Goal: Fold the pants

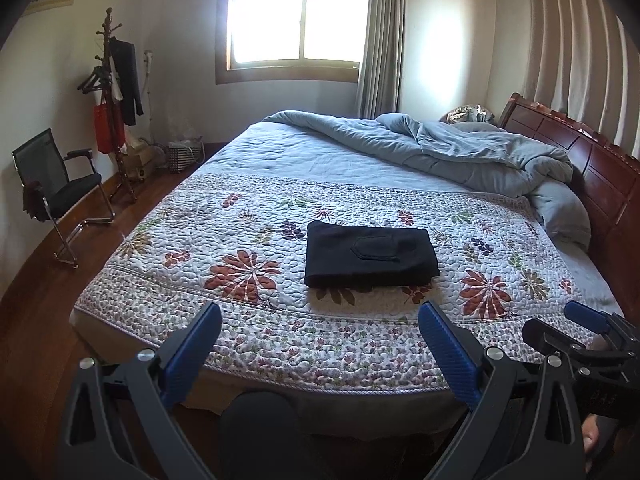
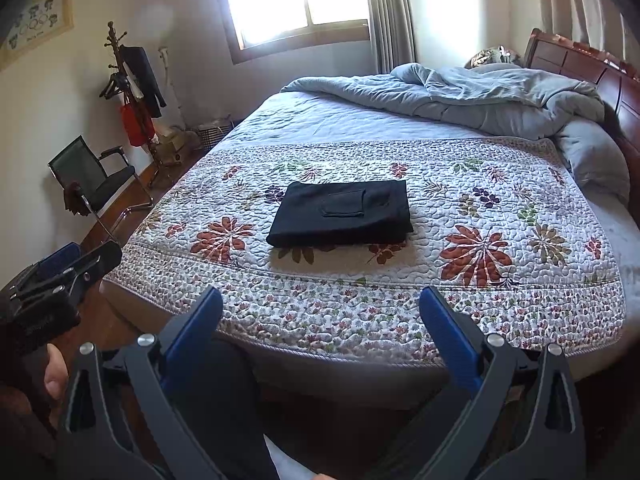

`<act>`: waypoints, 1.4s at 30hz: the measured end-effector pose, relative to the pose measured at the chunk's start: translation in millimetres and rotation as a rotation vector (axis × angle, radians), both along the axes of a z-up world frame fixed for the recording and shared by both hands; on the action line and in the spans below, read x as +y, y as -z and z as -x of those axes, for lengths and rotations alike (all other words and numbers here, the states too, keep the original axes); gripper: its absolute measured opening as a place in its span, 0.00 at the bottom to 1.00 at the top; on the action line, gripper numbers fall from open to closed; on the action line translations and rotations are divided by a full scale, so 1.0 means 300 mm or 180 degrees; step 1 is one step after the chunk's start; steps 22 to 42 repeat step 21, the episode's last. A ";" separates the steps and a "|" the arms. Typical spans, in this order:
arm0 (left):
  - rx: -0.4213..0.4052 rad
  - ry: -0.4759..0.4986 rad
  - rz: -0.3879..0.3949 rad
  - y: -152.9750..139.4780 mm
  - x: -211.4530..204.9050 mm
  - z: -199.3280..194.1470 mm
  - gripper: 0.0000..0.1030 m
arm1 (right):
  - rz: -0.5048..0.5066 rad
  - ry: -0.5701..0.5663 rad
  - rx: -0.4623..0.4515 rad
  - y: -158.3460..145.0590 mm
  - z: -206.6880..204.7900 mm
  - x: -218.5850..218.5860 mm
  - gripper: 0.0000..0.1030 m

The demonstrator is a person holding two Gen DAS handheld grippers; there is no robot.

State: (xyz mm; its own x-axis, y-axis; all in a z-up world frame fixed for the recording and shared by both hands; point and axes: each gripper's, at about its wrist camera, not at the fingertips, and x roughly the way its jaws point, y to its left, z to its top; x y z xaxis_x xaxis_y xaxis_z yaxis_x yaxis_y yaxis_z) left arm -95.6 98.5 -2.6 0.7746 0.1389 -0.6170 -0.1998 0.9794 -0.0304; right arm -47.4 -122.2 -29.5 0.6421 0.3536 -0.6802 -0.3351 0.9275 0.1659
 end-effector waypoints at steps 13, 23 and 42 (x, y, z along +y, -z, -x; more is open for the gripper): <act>0.0027 -0.0062 -0.0006 -0.001 0.001 0.009 0.96 | 0.0001 0.0004 -0.0010 -0.001 0.006 -0.003 0.95; 0.0044 -0.0067 0.0031 0.001 0.009 0.015 0.96 | 0.0003 0.0005 -0.0022 -0.008 0.013 0.000 0.95; 0.0044 -0.0067 0.0031 0.001 0.009 0.015 0.96 | 0.0003 0.0005 -0.0022 -0.008 0.013 0.000 0.95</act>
